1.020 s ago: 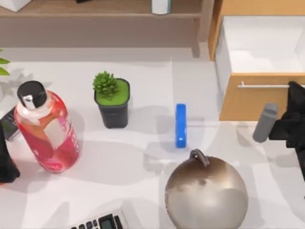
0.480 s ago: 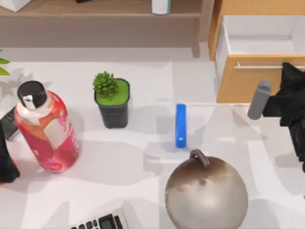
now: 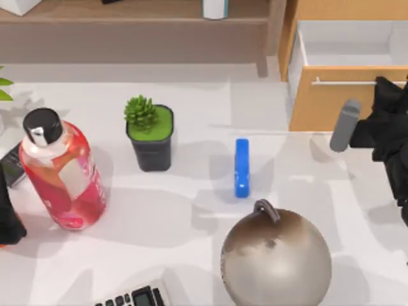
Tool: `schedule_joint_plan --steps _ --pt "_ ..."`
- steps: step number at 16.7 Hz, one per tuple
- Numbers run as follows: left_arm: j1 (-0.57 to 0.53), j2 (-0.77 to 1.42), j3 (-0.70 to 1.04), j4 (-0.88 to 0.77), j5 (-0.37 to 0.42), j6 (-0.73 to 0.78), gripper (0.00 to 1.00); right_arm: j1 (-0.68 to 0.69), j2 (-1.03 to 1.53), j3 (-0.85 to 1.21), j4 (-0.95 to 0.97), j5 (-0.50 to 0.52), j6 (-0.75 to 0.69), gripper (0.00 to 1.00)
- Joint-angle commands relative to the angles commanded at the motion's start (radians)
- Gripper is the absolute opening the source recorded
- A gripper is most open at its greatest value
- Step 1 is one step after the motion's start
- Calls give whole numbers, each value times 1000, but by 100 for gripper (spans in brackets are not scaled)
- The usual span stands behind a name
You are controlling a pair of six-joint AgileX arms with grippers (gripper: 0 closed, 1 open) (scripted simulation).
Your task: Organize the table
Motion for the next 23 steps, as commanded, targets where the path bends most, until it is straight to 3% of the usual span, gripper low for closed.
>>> schedule_joint_plan --steps 23 --pt "0 0 0 0 0 0 100 -63 203 479 -281 -71 -2 0"
